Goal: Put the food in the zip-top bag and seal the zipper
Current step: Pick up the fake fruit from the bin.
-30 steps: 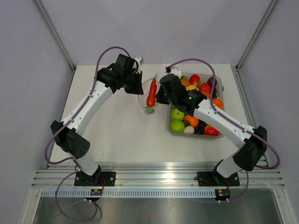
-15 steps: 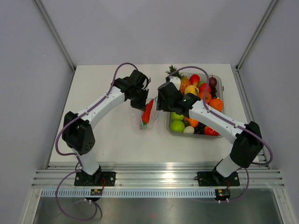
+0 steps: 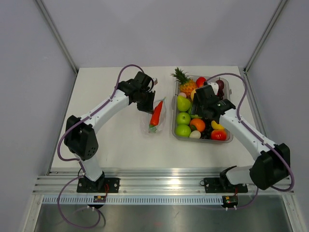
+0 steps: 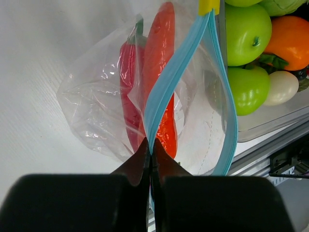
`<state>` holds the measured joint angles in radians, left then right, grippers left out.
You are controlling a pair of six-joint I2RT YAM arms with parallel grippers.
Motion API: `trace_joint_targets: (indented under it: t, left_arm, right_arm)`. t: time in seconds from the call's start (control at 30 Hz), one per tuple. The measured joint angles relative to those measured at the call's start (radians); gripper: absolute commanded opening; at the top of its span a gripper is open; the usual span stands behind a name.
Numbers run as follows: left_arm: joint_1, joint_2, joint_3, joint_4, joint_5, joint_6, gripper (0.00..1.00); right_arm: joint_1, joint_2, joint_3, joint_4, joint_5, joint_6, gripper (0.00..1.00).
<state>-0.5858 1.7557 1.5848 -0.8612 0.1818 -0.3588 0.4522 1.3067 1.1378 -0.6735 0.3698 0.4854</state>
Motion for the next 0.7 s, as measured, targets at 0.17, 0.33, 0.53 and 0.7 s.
trace_joint_targets:
  t: [0.17, 0.33, 0.53, 0.7]
  left_arm:
    - [0.000, 0.000, 0.000, 0.002, 0.014, -0.003, 0.00]
    - [0.000, 0.000, 0.000, 0.002, 0.018, -0.004, 0.00]
    - [0.000, 0.000, 0.000, 0.002, 0.022, -0.004, 0.00]
    - [0.000, 0.000, 0.000, 0.002, 0.026, -0.005, 0.00]
  right_arm:
    - [0.000, 0.113, -0.022, -0.022, -0.078, -0.093, 0.76]
    - [-0.009, 0.171, -0.027, -0.029, -0.126, -0.170, 0.76]
    - [-0.056, 0.214, -0.089, 0.000, -0.190, -0.224, 0.76]
    - [-0.087, 0.231, -0.122, 0.016, -0.225, -0.244, 0.77]
